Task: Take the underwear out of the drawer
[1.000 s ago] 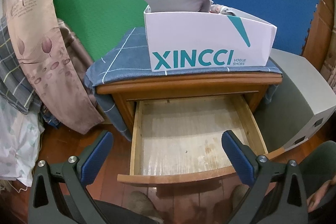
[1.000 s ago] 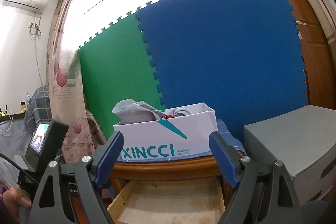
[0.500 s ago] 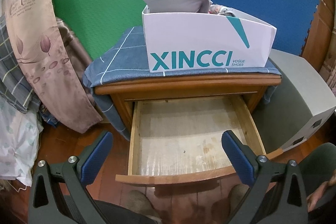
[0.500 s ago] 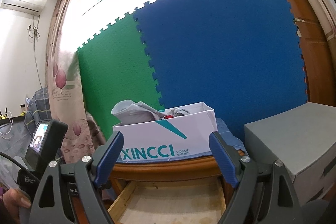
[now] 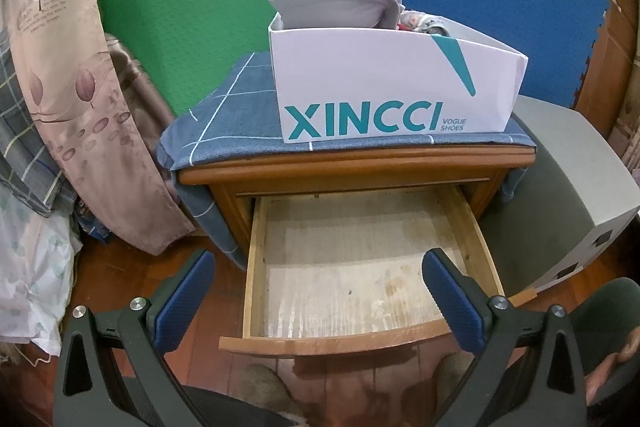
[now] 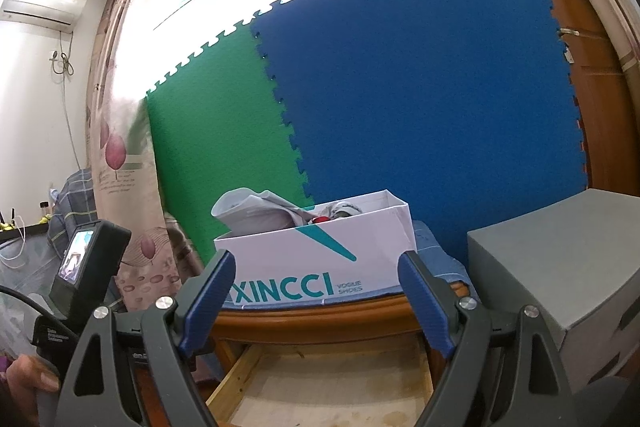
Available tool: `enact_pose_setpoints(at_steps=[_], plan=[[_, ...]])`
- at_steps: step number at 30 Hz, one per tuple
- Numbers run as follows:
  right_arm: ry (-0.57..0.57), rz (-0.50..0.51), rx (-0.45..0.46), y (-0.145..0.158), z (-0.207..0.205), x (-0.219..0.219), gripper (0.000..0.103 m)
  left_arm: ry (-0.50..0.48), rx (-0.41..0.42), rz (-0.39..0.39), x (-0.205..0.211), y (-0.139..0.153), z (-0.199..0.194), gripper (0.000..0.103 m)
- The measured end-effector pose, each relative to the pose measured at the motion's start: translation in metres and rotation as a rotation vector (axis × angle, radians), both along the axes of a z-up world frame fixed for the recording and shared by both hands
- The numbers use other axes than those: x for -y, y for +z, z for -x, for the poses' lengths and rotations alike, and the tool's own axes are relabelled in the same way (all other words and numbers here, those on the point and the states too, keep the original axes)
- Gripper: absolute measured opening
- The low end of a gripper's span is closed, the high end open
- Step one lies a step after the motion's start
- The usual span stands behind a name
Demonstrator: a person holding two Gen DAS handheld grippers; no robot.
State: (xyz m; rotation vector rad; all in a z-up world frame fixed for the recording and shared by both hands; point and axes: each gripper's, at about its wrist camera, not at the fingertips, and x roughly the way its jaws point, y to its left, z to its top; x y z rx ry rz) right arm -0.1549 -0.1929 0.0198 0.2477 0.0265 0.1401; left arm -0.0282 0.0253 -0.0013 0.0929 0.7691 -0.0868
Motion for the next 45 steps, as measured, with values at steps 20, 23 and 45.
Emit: enact_pose_setpoints(at_steps=[20, 23, 45], plan=[[0.012, -0.005, -0.025, -0.003, -0.003, 0.001, 0.086, 0.007, 0.002, -0.022, 0.006, -0.002, -0.009, 0.103], [0.014, -0.001, -0.029, -0.004, -0.005, 0.0, 0.085, 0.004, 0.001, -0.015, 0.006, -0.002, -0.01, 0.103], [0.017, 0.027, -0.146, -0.012, -0.026, 0.001, 0.086, 0.001, 0.021, -0.01, 0.011, 0.003, -0.034, 0.103]])
